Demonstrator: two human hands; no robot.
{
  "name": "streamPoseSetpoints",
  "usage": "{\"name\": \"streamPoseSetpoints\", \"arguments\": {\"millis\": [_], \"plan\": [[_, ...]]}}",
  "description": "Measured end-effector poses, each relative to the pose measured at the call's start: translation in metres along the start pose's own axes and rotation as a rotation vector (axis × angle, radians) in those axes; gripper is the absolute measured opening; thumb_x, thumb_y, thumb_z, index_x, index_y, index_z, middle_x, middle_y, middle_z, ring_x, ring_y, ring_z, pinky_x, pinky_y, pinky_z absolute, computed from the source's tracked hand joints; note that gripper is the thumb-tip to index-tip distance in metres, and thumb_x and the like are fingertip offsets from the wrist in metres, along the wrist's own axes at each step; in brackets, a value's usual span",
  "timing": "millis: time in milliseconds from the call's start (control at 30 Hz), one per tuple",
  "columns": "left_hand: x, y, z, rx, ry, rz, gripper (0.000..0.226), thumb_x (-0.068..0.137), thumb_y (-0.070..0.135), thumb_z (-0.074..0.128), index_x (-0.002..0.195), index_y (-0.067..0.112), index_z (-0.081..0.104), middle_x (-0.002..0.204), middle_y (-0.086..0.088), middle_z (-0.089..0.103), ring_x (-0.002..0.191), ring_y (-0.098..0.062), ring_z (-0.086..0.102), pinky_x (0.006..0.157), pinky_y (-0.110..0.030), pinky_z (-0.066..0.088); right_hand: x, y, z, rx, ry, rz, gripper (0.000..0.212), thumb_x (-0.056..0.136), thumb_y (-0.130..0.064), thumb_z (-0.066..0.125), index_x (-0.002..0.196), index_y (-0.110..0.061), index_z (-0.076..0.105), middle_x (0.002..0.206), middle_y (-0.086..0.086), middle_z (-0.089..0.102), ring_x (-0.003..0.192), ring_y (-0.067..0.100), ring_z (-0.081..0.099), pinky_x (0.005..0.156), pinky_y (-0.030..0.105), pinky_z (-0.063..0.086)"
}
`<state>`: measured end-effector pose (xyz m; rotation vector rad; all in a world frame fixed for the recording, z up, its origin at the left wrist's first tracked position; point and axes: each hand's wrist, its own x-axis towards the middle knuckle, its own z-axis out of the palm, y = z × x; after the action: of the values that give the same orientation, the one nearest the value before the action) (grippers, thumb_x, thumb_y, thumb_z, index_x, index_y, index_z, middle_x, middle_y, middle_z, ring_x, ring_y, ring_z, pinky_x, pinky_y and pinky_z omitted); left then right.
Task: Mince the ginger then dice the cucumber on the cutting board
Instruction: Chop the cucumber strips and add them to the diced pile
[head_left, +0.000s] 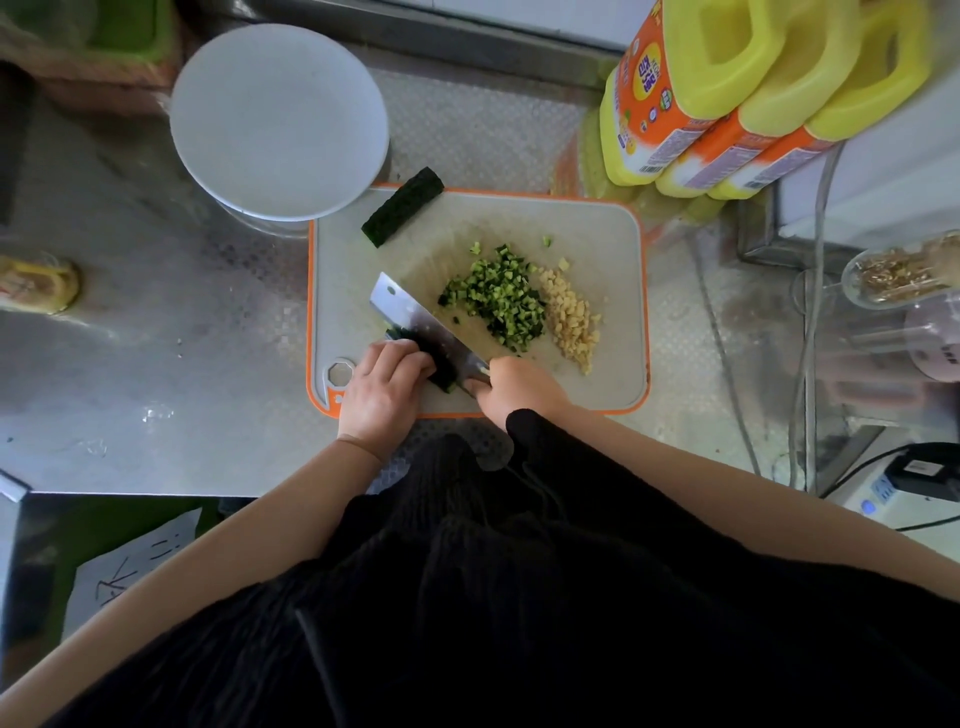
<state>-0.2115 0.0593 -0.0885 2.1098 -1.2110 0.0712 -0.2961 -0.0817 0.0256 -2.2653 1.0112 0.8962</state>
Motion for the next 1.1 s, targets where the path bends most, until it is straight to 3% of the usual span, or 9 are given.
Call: {"name": "streamPoseSetpoints", "arguments": {"millis": [233, 367, 500, 633, 733, 1100], "plan": [[-0.002, -0.001, 0.000, 0.015, -0.019, 0.003, 0.009, 0.093, 0.009, 0.056, 0.095, 0.006, 0.064, 0.098, -0.015, 0.062, 0.089, -0.034, 0.052, 0.075, -0.046, 0.051, -0.016, -0.004, -0.003, -0.007, 0.065, -0.040, 0.035, 0.100, -0.039, 0.041, 0.110, -0.009, 0.057, 0.105, 0.011, 0.062, 0.098, 0.030, 0.059, 0.073, 0.034, 0.041], [-0.002, -0.001, -0.001, -0.012, -0.031, 0.002, 0.008, 0.092, 0.009, 0.053, 0.095, 0.010, 0.061, 0.099, -0.010, 0.058, 0.088, -0.031, 0.050, 0.067, -0.045, 0.053, -0.021, -0.007, -0.007, -0.046, 0.048, -0.068, 0.031, 0.101, -0.035, 0.040, 0.107, -0.009, 0.057, 0.092, 0.008, 0.059, 0.080, 0.025, 0.050, 0.068, 0.033, 0.041], [-0.001, 0.001, -0.002, -0.016, -0.035, -0.020, 0.010, 0.090, 0.008, 0.053, 0.093, 0.007, 0.063, 0.099, -0.010, 0.059, 0.088, -0.030, 0.050, 0.065, -0.045, 0.053, -0.022, -0.010, -0.008, -0.056, 0.031, -0.070, 0.027, 0.101, -0.031, 0.042, 0.101, -0.009, 0.057, 0.069, 0.001, 0.043, 0.075, 0.025, 0.049, 0.066, 0.033, 0.040], [-0.001, 0.001, -0.003, -0.006, -0.035, -0.021, 0.012, 0.090, 0.008, 0.053, 0.092, 0.005, 0.065, 0.100, -0.009, 0.058, 0.089, -0.030, 0.050, 0.064, -0.045, 0.053, -0.022, -0.014, -0.012, -0.045, 0.005, -0.060, 0.019, 0.099, -0.025, 0.046, 0.085, -0.012, 0.049, 0.068, 0.000, 0.043, 0.074, 0.025, 0.050, 0.065, 0.033, 0.040], [-0.001, 0.001, -0.001, -0.008, -0.028, -0.021, 0.013, 0.090, 0.007, 0.053, 0.092, 0.004, 0.066, 0.100, -0.010, 0.058, 0.089, -0.031, 0.052, 0.063, -0.045, 0.054, -0.021, -0.016, -0.016, -0.045, -0.016, -0.057, 0.030, 0.095, -0.016, 0.050, 0.067, -0.014, 0.040, 0.068, 0.001, 0.045, 0.072, 0.025, 0.051, 0.063, 0.032, 0.038], [-0.001, 0.000, -0.002, -0.009, -0.028, -0.044, 0.014, 0.082, -0.005, 0.065, 0.092, 0.004, 0.066, 0.100, -0.010, 0.059, 0.091, -0.031, 0.052, 0.064, -0.044, 0.054, -0.017, -0.019, -0.016, -0.059, -0.023, -0.040, 0.026, 0.095, -0.014, 0.050, 0.070, -0.015, 0.042, 0.068, 0.001, 0.046, 0.058, 0.016, 0.043, 0.048, 0.026, 0.029]]}}
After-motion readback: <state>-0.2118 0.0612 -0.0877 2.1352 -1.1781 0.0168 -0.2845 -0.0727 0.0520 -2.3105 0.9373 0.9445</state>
